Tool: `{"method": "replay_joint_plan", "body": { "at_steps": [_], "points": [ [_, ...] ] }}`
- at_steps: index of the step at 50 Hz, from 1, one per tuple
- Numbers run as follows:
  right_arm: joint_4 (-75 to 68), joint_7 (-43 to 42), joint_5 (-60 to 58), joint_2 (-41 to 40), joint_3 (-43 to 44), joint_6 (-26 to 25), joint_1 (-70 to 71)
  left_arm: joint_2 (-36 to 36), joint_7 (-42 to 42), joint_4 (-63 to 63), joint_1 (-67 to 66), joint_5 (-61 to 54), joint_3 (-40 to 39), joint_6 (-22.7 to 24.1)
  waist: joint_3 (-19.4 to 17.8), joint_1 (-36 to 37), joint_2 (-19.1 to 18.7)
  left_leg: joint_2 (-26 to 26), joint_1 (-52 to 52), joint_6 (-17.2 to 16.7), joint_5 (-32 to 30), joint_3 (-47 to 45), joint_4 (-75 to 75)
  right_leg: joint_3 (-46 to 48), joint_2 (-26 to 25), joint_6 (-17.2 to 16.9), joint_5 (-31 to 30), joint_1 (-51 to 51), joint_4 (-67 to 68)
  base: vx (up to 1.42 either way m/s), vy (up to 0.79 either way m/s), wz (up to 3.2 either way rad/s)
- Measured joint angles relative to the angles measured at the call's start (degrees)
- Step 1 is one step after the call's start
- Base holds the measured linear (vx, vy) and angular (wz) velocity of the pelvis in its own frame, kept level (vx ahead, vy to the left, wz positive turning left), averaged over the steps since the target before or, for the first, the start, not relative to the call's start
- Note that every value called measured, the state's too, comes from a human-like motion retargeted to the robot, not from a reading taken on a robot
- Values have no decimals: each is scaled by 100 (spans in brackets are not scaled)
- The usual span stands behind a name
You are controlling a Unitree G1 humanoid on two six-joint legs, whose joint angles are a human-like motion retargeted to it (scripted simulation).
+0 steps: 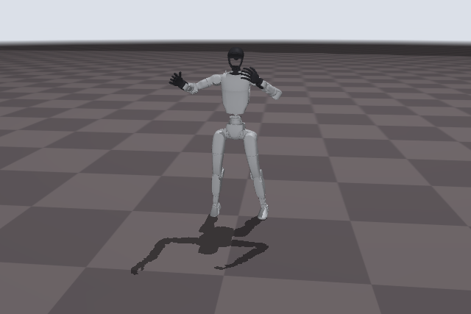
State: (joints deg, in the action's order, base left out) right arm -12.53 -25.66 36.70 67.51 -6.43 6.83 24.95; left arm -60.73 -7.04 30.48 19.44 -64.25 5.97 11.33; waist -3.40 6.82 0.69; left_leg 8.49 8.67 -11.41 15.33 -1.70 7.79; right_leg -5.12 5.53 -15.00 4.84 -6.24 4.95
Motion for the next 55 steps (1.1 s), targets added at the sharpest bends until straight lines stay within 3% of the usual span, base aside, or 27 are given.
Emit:
{"method": "replay_joint_plan", "body": {
  "at_steps": [4,6,10,13,18,22,25,30,33,35,39,43,45,47,50,55],
  "points": [
    [1798,951,-828,384,-421,-110,200,-210,461,-2132,-426,479,-880,84,37,-147,-101,-32,-36,30,-18,9,8,13,36,0,22,24,3,0,0,0],
    [2962,1064,-296,322,-879,165,519,-235,1065,-3324,-415,472,-1109,128,62,-236,-151,-50,-51,45,-28,17,11,21,57,0,29,26,-6,0,0,0],
    [4942,1372,-374,174,-2016,369,1493,-122,2763,-5492,-3,168,-1344,205,95,-366,-226,-138,-78,162,-83,44,-10,37,148,0,52,43,-13,0,0,0],
    [5899,1692,-465,-127,-2471,492,1920,65,3653,-6236,284,-588,-1634,355,111,-395,-272,-181,-90,231,-117,58,-26,42,191,0,54,52,-22,0,0,0],
    [5928,1707,-623,-260,-1943,555,1701,-19,3265,-5752,1,-596,-1720,407,71,-418,-387,-137,-91,216,-97,78,5,59,142,0,54,37,-12,0,0,0],
    [4714,1190,-1093,-52,-643,544,778,-303,2386,-4084,-676,134,-1279,458,92,-306,-409,-36,-67,128,-38,46,39,33,35,0,35,16,-19,0,-1,-7],
    [3320,824,-991,-122,-36,526,322,-297,1372,-2426,-870,-32,-815,488,99,-201,-378,12,-56,53,-1,24,47,14,-18,0,44,35,23,0,0,0],
    [1595,-302,-279,-623,317,119,11,193,20,218,-819,-666,207,42,116,-137,-302,11,-25,32,23,-11,34,-36,-20,0,24,31,15,0,0,0],
    [1558,-715,-658,-566,344,64,-135,222,-189,1129,-592,-342,883,-116,102,-141,-284,14,-34,42,17,-9,33,-44,-28,0,17,44,14,0,0,0],
    [1988,-481,-795,-444,320,145,-286,66,-220,1296,-504,28,1129,-123,105,-155,-291,18,-57,40,13,-1,42,-40,-34,0,12,56,10,0,0,0],
    [3504,619,-363,-264,90,362,-435,-370,106,416,-661,581,917,15,158,-189,-318,3,-121,40,-1,25,63,-18,-17,0,2,84,-11,0,0,0],
    [5238,1617,85,-397,-629,555,-22,-408,826,-1526,-747,829,329,144,235,-227,-350,-46,-177,91,-26,47,82,-3,37,0,7,111,-23,0,0,0],
    [5959,2054,188,-621,-1154,617,363,-193,1258,-2639,-640,497,75,191,264,-254,-369,-86,-190,139,-48,51,79,-1,78,0,13,121,-25,0,0,0],
    [6366,2312,263,-907,-1726,595,797,161,1620,-3732,-395,-551,-155,240,261,-312,-403,-137,-185,192,-86,57,50,5,132,0,30,133,-6,0,0,0],
    [6529,2194,191,-1192,-2048,494,941,602,2384,-4885,-157,-2025,-577,276,261,-356,-446,-208,-159,269,-141,37,0,-13,207,0,35,139,-6,0,0,0],
    [5388,1451,-378,-992,-1341,411,520,551,2768,-5376,-200,-2115,-986,372,185,-446,-525,-196,-120,248,-153,1,-20,-39,196,0,28,132,5,0,0,0]
  ]
}}
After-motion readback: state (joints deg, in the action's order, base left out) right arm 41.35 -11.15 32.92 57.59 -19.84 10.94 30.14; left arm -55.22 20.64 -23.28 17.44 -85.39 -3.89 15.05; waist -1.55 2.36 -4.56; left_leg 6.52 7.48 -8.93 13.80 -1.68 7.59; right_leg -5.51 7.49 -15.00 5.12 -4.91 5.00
